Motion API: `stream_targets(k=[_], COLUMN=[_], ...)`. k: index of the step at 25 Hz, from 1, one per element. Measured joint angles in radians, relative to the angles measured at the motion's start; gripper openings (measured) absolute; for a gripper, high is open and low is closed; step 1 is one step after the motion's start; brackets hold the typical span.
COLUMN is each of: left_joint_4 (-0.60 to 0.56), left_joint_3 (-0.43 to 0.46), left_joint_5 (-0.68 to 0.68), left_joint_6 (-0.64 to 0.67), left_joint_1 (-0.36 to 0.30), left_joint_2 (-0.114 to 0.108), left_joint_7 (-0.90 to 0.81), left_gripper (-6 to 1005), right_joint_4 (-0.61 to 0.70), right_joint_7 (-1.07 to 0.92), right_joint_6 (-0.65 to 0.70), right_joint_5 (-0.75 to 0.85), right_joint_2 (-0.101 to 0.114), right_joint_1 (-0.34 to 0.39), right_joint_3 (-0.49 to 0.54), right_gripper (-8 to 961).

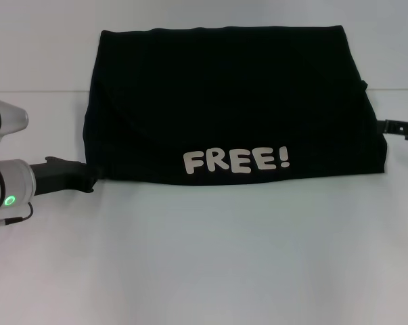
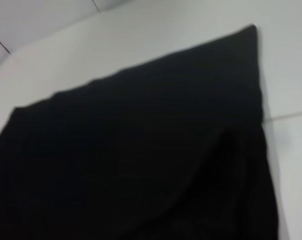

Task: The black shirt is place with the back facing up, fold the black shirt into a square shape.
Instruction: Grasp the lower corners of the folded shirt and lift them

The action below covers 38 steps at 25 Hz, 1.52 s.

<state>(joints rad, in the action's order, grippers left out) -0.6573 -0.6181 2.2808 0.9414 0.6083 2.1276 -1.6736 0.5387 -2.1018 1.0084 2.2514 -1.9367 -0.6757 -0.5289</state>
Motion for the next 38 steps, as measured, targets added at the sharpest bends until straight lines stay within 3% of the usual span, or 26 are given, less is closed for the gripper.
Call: stream_targets(k=[6,23,38], left_joint_4=[-0.010,-0.009,-0.002], left_joint_3=[0.007,0.008,0.006], left_joint_5=[0.026,0.028,0.028], left_joint_6=[0.031,0.020,0.003], left_joint_1=[-0.004,0.016,0.021], left_joint_2=[-0.001,-0.011,-0.014], left_joint_7=[0.000,0.001,0.005], left_gripper=[3,2,2], right_joint_4=[-0.009,-0.089,-0.115], right_joint_7=[-0.062,-0.051,-0.035], right_joint_6=[0.002,-0.109,-0.127], right_joint_5=[0.103,0.112,0.106], right_joint_2=[0.007,-0.025,-0.033], right_joint_1=[-0.017,-0.065,-0.060], right_joint_3=[0.000,-0.045,-0.050], right_gripper=[896,809,325])
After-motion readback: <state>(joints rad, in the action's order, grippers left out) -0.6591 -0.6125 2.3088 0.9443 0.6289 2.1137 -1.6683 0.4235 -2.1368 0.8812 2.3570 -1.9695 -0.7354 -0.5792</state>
